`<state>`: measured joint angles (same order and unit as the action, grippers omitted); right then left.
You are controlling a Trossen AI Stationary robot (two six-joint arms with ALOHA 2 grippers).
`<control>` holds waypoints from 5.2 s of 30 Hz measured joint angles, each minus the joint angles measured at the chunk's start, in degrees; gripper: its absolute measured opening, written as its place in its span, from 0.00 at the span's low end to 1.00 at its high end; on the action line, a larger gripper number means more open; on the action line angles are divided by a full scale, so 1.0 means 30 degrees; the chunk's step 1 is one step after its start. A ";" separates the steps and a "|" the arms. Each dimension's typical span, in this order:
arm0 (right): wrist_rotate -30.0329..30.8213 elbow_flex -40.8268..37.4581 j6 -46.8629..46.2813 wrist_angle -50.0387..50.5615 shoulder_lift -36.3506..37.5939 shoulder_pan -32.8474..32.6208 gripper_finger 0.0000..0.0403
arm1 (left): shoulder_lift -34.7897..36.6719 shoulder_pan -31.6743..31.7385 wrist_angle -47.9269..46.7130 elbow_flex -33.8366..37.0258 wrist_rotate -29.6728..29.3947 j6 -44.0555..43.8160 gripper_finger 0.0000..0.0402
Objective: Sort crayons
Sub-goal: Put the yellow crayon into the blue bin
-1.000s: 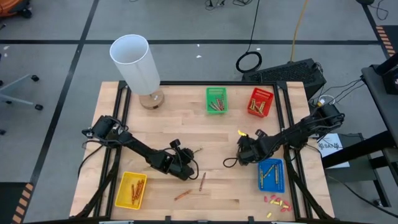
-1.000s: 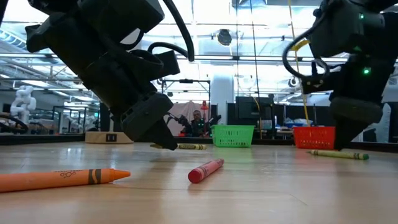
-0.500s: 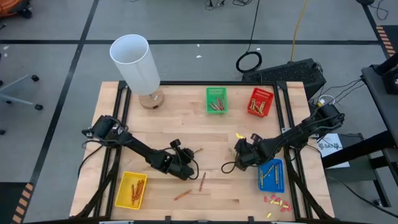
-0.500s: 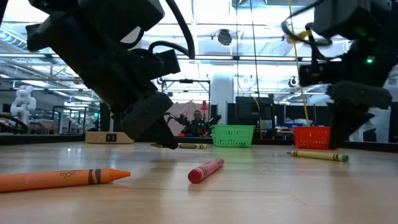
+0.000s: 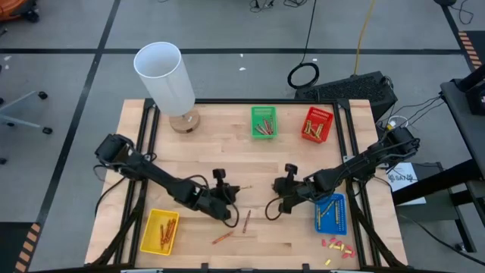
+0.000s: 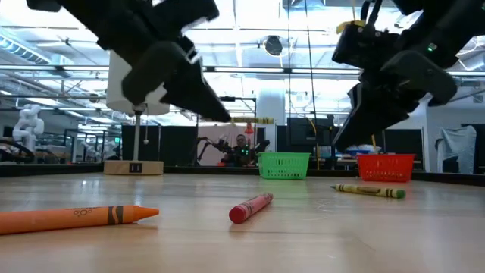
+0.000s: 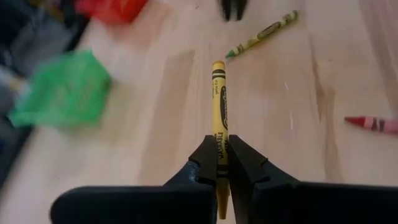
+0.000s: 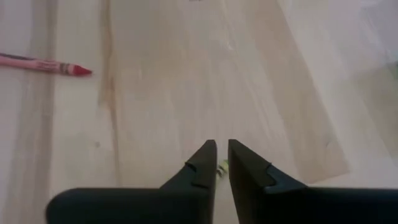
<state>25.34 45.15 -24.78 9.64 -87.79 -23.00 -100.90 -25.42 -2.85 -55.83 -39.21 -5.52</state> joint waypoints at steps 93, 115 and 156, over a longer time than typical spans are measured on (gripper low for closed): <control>0.0883 -0.0007 1.1857 -1.3160 -0.2667 -0.0665 0.02 | 0.0801 -0.0373 0.3651 0.0036 0.2304 0.1925 0.04; 0.1604 0.0000 0.7861 -0.5709 0.1707 -0.1907 0.02 | 0.2862 -0.2389 0.3441 0.0015 0.0948 0.0475 0.66; -0.7085 0.6333 -1.5697 2.3675 0.4087 -0.8658 0.03 | 0.2935 -0.2747 0.2645 0.0022 0.0397 0.0436 0.66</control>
<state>4.08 64.14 -71.87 80.66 -75.53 -48.97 -92.09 -33.66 5.08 -55.77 -38.02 -4.21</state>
